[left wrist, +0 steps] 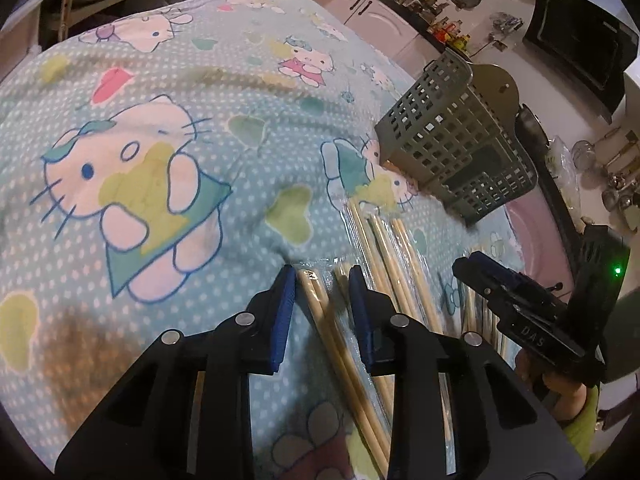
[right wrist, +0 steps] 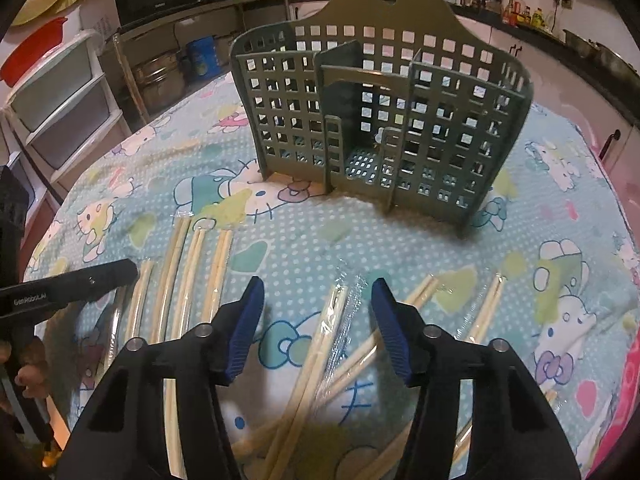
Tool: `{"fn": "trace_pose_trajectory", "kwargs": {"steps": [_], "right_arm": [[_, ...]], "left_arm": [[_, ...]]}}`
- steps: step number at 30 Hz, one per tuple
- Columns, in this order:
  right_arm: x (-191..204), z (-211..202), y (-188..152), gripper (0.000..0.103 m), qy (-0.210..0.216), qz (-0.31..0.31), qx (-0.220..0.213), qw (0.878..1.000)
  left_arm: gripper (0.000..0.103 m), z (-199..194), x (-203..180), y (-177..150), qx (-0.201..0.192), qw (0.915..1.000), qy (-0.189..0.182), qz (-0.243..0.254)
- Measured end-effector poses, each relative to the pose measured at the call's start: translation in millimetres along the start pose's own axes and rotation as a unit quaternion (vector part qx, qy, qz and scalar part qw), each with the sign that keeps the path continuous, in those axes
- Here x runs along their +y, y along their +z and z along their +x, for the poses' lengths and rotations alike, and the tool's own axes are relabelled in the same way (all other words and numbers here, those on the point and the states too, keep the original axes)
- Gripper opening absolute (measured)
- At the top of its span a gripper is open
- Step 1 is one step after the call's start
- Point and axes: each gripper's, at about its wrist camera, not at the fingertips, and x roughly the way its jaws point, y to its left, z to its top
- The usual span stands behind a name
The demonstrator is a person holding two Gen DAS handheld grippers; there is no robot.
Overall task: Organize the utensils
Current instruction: 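Close the left tool on a wrapped chopstick while the right tool grasps another chopstick, then lift both held chopsticks and carry them above the green caddy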
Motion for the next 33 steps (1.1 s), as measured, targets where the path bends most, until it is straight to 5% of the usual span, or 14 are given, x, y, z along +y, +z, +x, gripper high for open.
{"fn": "trace_pose_trajectory", "kwargs": {"steps": [6, 12, 24, 33], "right_arm": [[-5.6, 11.4, 7.1, 0.036, 0.008, 0.009, 0.018, 1.0], [-9.3, 15.6, 13.6, 0.008, 0.034, 0.015, 0.026, 0.999], [-12.2, -27.0, 21.0, 0.007, 0.084, 0.032, -0.024, 0.996], [-27.2, -95.4, 20.0, 0.005, 0.105, 0.054, -0.112, 0.987]], "left_arm": [[0.009, 1.9, 4.4, 5.5, -0.001, 1.0, 0.004, -0.006], [0.005, -4.9, 6.5, 6.2, -0.005, 1.0, 0.002, -0.005], [0.003, -38.6, -18.7, 15.3, -0.043, 0.9983, -0.018, 0.034], [0.001, -73.2, -66.9, 36.3, -0.084, 0.9914, -0.043, 0.091]]}}
